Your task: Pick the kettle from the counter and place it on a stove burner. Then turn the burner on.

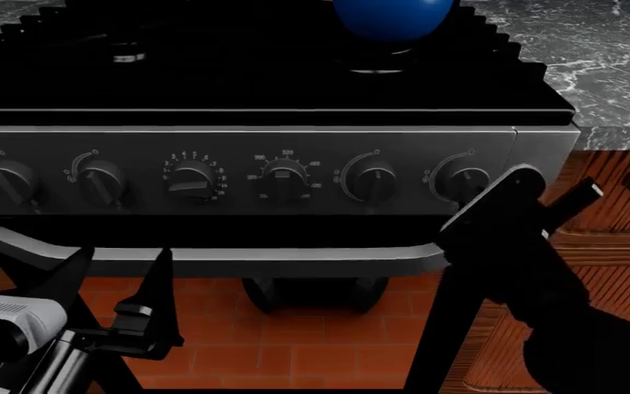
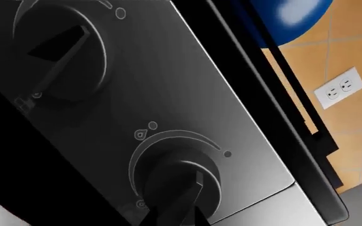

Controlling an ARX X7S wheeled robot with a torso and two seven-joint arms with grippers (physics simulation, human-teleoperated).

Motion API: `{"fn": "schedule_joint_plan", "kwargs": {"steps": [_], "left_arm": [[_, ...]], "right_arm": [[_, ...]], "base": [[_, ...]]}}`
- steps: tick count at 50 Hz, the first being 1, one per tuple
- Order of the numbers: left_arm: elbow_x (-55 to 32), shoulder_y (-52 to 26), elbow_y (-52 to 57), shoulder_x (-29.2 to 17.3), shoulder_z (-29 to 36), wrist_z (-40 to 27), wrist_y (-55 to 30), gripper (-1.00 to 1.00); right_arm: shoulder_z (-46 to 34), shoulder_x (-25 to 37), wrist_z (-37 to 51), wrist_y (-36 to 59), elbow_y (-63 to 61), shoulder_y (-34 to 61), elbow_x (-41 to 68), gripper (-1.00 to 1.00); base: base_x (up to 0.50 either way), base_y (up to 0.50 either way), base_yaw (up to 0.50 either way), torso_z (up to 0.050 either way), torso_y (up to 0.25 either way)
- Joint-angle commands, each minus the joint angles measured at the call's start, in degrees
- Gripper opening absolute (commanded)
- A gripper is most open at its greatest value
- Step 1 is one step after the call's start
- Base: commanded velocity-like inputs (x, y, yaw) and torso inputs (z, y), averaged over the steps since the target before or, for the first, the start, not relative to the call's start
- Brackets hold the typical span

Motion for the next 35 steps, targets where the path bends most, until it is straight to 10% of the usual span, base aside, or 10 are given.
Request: {"fn": "schedule_joint_plan", "kwargs": {"steps": [1,35], "left_arm": [[0.0,0.1,-0.3,0.0,0.2,0.1,0.2,1.0],[0.1,0.0,-0.4,-0.3,0.6,-0.1,0.5,1.0]], "right_arm": [[-4.9,-2.3,-6.2,-3.3,-4.0,5.0,-2.5,-1.0],[-11.5,-0.8,-9.0,-3.3,-6.5,8.3,-8.6,-1.0]], "base": [[0.01,0.0,0.01,0.0,0.0],[0.0,0.0,0.01,0.001,0.001]]}}
